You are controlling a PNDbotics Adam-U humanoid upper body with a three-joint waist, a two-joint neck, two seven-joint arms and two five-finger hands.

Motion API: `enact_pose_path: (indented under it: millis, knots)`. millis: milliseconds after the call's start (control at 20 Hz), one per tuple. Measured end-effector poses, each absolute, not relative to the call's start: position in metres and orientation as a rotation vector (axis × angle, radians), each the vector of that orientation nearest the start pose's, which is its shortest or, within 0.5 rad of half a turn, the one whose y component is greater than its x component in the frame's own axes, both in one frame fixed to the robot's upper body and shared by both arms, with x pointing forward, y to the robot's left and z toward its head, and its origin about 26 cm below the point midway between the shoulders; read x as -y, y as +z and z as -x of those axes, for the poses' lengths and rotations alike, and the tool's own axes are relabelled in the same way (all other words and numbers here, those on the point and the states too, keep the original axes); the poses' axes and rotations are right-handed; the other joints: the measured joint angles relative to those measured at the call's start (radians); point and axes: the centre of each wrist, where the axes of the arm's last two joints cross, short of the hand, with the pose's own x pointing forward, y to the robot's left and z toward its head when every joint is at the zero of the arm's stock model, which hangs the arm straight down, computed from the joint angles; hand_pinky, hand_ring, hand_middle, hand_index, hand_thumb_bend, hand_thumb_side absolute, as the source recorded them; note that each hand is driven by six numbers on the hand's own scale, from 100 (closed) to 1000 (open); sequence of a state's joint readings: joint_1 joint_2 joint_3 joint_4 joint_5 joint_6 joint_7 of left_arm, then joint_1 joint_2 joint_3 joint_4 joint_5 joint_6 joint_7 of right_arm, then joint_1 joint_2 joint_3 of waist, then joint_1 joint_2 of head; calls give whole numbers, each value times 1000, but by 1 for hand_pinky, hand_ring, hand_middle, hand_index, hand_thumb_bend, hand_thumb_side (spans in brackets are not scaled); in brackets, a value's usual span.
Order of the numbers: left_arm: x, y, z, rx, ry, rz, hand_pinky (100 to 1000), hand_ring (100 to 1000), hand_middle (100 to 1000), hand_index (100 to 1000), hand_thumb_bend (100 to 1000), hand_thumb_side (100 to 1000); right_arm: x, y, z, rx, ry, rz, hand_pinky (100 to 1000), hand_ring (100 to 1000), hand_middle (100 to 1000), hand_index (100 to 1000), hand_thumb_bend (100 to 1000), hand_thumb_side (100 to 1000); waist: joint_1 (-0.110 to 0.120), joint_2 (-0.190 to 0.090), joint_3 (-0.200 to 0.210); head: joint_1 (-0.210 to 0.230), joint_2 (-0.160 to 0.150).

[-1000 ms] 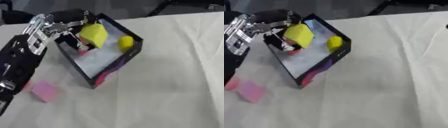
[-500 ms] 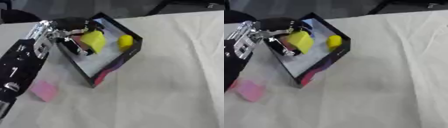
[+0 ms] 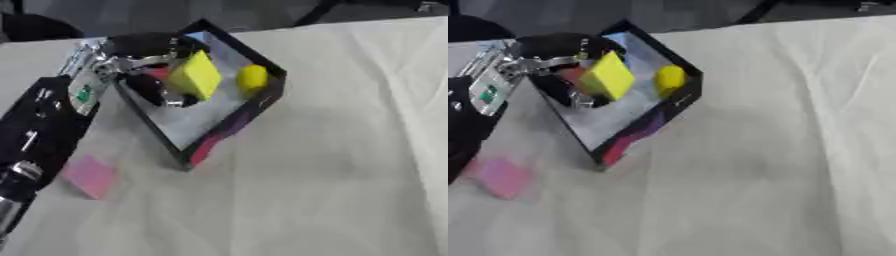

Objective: Pick up objects on the table and place them in the box.

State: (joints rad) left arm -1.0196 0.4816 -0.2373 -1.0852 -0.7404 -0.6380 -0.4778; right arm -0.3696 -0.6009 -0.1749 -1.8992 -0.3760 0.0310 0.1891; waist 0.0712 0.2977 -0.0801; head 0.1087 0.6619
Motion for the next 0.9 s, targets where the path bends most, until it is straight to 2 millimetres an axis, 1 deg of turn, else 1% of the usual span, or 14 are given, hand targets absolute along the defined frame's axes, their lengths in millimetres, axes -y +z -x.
enact_pose_path:
  millis: [100, 150, 200, 250, 350, 500, 600, 650, 700, 750, 800, 900]
  knots:
    - [-243, 264, -468, -2259, 2502, 878, 1000, 1000, 953, 949, 441, 569, 343, 255, -308, 2226, 476, 28, 911, 607, 608, 832, 100, 523, 0, 0, 1, 0, 4]
    - [-243, 263, -468, -2259, 2502, 878, 1000, 1000, 956, 948, 474, 189, 343, 255, -308, 2226, 475, 27, 911, 606, 607, 831, 100, 523, 0, 0, 1, 0, 5]
    - [-243, 263, -468, -2260, 2505, 879, 1000, 1000, 955, 946, 501, 213, 343, 255, -308, 2227, 474, 26, 911, 606, 607, 831, 100, 523, 0, 0, 1, 0, 5]
    - [-244, 263, -468, -2263, 2506, 883, 1000, 1000, 954, 943, 491, 241, 343, 255, -308, 2227, 474, 25, 911, 605, 607, 831, 100, 523, 0, 0, 0, 1, 5]
    - [-246, 264, -468, -2275, 2499, 889, 1000, 1000, 950, 938, 418, 253, 343, 255, -308, 2228, 472, 23, 911, 604, 607, 830, 100, 523, 0, 0, 0, 1, 5]
    - [-249, 263, -468, -2303, 2492, 876, 1000, 1000, 933, 938, 275, 244, 343, 255, -308, 2229, 470, 24, 911, 603, 605, 830, 100, 523, 0, 0, 0, 1, 6]
    - [-250, 261, -468, -2331, 2485, 852, 1000, 1000, 907, 930, 121, 225, 343, 255, -308, 2229, 469, 25, 910, 603, 605, 830, 100, 523, 0, 0, 1, 1, 6]
    - [-250, 260, -468, -2352, 2481, 835, 1000, 1000, 907, 930, 121, 225, 343, 255, -308, 2229, 469, 25, 910, 603, 605, 830, 100, 523, 0, 0, 2, 1, 6]
    - [-251, 260, -468, -2376, 2478, 817, 990, 977, 866, 932, 100, 244, 343, 255, -308, 2229, 469, 25, 910, 603, 605, 830, 100, 523, 0, 0, 3, 1, 7]
    - [-252, 259, -467, -2409, 2472, 790, 957, 949, 847, 935, 100, 244, 344, 255, -308, 2229, 468, 25, 910, 603, 605, 830, 100, 523, 0, 0, 5, 1, 10]
    - [-252, 260, -466, -2453, 2459, 751, 936, 928, 846, 939, 100, 270, 344, 255, -308, 2228, 467, 27, 910, 603, 605, 830, 100, 523, 0, 0, 9, 0, 14]
    - [-255, 269, -459, -2542, 2401, 670, 913, 906, 863, 923, 100, 387, 345, 253, -307, 2223, 463, 29, 910, 603, 606, 830, 100, 523, 0, 0, 17, -6, 15]
